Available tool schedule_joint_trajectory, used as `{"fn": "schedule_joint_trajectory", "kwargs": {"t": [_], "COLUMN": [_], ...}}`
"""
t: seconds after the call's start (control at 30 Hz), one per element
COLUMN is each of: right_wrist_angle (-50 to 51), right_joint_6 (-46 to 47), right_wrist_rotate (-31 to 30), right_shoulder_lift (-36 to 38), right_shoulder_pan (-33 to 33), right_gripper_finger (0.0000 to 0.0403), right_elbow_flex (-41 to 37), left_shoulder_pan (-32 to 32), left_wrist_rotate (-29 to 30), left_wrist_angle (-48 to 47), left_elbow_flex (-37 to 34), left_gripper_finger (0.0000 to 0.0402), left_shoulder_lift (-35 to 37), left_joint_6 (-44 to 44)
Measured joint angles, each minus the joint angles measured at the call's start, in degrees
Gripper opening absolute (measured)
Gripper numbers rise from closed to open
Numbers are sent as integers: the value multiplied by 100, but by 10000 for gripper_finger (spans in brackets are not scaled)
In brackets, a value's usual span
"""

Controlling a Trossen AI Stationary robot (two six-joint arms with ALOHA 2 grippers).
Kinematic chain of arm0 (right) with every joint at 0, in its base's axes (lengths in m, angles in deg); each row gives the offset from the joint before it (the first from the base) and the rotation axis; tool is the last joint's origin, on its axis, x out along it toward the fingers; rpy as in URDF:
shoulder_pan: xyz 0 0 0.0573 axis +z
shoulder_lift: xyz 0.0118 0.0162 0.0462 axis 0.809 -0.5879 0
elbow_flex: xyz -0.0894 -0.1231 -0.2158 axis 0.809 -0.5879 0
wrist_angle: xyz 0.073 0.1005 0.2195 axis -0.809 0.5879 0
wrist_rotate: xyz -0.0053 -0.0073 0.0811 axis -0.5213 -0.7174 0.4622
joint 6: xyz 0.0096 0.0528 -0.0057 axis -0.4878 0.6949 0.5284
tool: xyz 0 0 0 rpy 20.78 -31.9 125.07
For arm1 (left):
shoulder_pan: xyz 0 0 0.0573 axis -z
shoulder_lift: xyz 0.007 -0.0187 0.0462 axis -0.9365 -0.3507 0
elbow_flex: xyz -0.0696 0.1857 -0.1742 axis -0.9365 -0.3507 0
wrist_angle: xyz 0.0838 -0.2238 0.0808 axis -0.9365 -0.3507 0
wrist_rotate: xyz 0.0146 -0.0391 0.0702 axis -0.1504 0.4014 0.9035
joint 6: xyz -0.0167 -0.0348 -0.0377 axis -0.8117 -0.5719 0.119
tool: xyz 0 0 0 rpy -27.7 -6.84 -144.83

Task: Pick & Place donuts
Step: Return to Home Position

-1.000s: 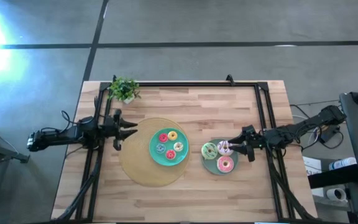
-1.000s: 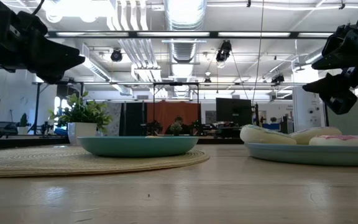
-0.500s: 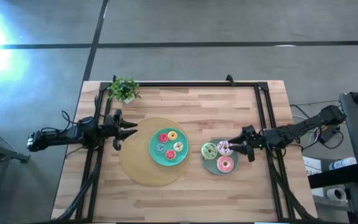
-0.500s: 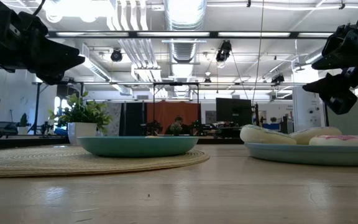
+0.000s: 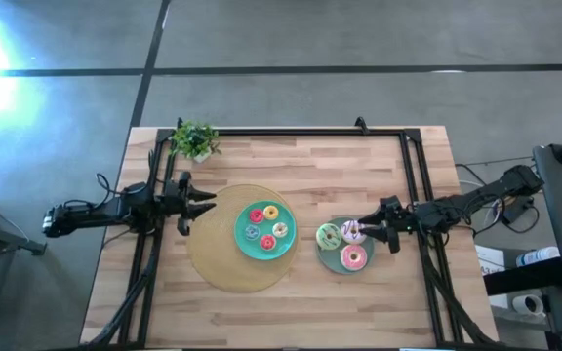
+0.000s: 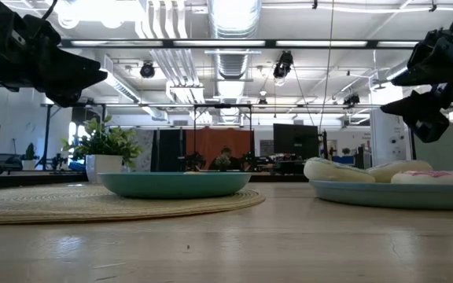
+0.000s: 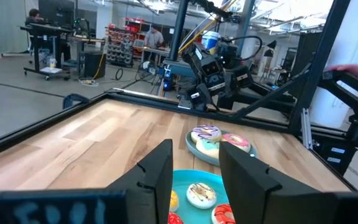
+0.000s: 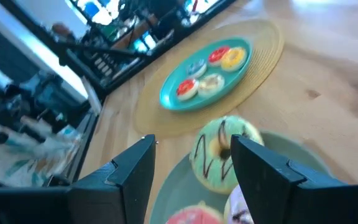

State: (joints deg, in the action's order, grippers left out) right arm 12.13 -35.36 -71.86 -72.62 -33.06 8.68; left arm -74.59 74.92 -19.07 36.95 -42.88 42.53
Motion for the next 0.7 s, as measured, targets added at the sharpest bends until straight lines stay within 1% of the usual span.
{"fn": "schedule_joint_trajectory", "kwargs": {"t": [0.07,0.13,0.3,0.4,0.47,0.57,0.63,0.7], "right_wrist_angle": [-178,-372,-516,-488,-430,-347,-106,270], "right_joint_6": [-61,-430,-2278,-3060,-3483,-4031,-4159,-4021], "right_wrist_rotate": [-237,-405,-371,-323,0,922,1479,1692], "right_shoulder_lift": [27,182,792,1161,1345,1574,1721,1782], "right_shoulder_pan": [1,-25,-296,-488,-673,-995,-1249,-1502], "right_gripper_finger": [201,201,201,201,201,201,201,201], "right_elbow_flex": [0,-2,-2,-2,-2,-2,-2,-2], "left_shoulder_pan": [0,0,0,0,0,0,0,0], "left_wrist_rotate": [0,0,0,0,0,0,0,1], "left_wrist_angle": [0,0,-2,0,-1,0,-1,-1], "left_elbow_flex": [2,2,2,2,2,2,3,4], "left_gripper_finger": [105,105,105,105,105,105,105,105], "left_shoulder_lift": [0,0,0,0,0,0,0,-1], "left_joint_6": [-1,0,0,0,0,0,0,0]}}
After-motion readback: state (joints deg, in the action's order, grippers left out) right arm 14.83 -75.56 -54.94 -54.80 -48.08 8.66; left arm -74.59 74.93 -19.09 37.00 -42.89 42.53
